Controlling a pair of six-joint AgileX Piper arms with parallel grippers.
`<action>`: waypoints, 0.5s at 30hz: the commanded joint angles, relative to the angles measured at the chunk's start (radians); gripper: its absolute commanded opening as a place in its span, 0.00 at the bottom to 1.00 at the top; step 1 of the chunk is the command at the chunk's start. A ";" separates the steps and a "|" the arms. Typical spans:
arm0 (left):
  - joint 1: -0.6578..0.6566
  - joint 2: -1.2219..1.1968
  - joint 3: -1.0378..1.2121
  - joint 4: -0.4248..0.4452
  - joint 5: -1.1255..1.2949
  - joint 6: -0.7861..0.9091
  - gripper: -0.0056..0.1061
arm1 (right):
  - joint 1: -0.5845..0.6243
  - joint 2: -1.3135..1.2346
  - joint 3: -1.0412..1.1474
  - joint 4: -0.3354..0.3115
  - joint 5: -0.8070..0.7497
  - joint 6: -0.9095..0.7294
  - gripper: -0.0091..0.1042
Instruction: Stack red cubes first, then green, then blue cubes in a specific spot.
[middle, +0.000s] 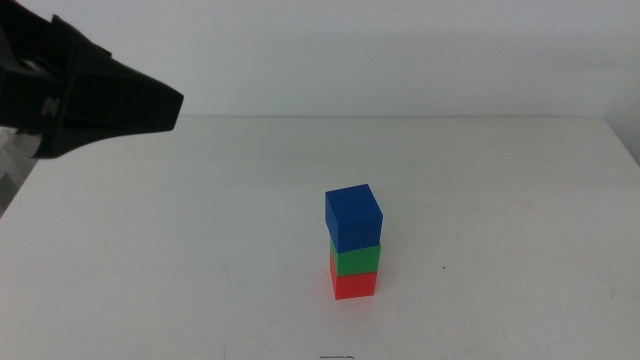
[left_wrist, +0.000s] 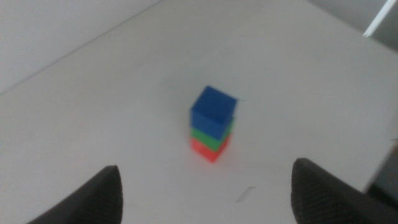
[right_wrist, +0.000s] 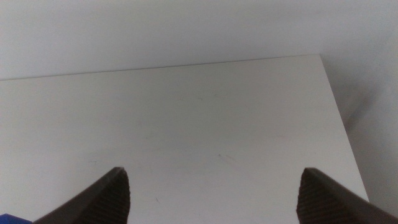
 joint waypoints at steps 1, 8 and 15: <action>-0.001 -0.005 -0.023 0.017 -0.077 -0.006 0.87 | -0.008 -0.016 -0.025 -0.020 -0.059 -0.013 0.89; -0.001 -0.030 0.014 0.433 -0.507 -0.240 0.87 | -0.008 -0.016 -0.025 -0.020 -0.059 -0.013 0.89; -0.001 -0.031 0.092 0.777 -0.791 -0.565 0.87 | -0.008 -0.016 -0.025 -0.020 -0.059 -0.013 0.89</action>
